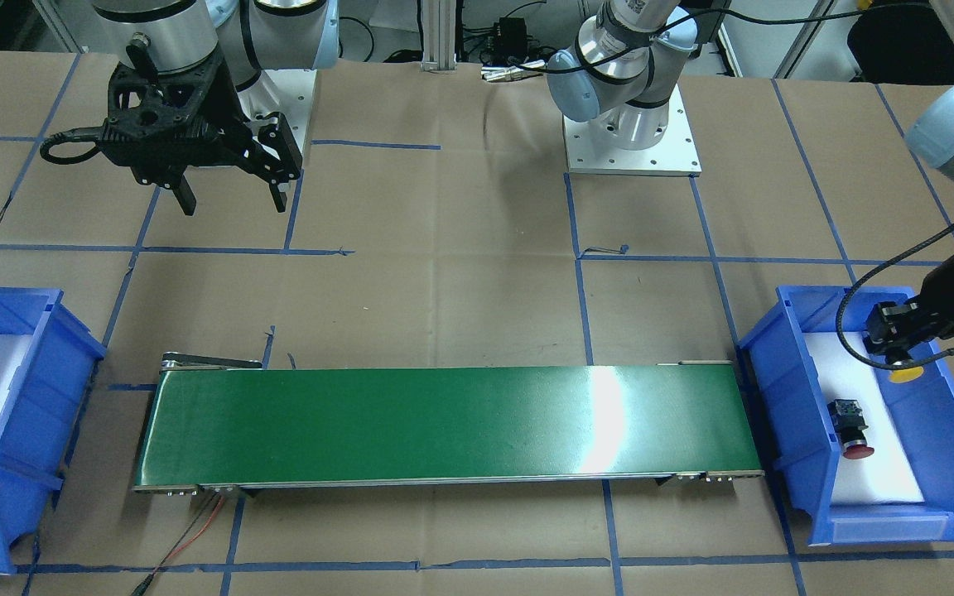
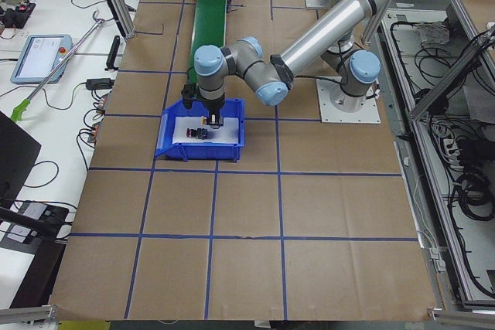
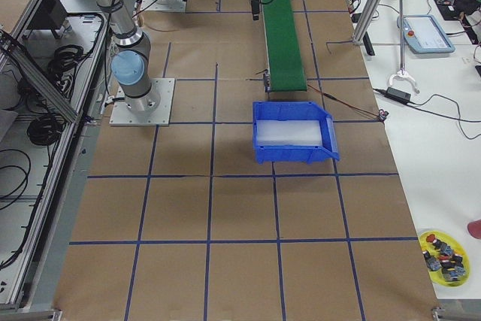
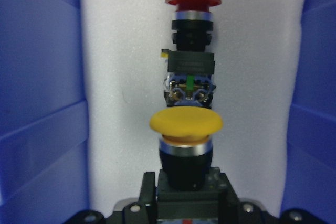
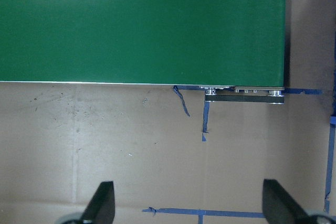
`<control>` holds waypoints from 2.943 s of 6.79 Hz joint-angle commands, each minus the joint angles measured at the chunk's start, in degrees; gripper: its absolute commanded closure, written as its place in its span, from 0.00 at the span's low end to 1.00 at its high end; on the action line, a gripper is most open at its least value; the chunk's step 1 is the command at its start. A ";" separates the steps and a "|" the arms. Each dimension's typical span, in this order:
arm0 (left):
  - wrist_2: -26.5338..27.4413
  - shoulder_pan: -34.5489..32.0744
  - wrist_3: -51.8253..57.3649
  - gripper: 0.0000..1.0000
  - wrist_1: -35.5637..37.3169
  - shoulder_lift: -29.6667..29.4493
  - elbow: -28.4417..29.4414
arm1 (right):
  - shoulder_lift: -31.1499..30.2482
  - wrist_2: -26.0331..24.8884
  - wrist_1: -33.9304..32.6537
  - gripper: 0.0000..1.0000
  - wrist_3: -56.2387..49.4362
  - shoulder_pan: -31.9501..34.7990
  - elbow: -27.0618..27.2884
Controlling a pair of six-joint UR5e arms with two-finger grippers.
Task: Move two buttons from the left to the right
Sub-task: 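Close the left gripper on the yellow-capped button and lift it, then carry the yellow button with the left gripper onto the conveyor, then open the left gripper, release the yellow button, and raise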
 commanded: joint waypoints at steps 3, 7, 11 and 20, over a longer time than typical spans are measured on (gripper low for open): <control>-0.35 -7.04 -3.30 0.95 -8.70 -0.88 8.14 | 0.05 0.00 0.00 0.00 0.00 0.00 0.03; -0.27 -23.83 -16.09 0.95 -7.64 -1.58 5.69 | 0.05 0.00 0.00 0.00 0.00 0.00 0.03; 0.18 -24.83 -16.40 0.95 8.86 -5.36 -4.15 | -0.04 0.00 0.00 0.00 0.00 0.00 0.03; 0.35 -24.48 -16.84 0.00 -12.66 -2.03 12.83 | -0.04 0.00 0.00 0.00 0.00 0.00 -0.06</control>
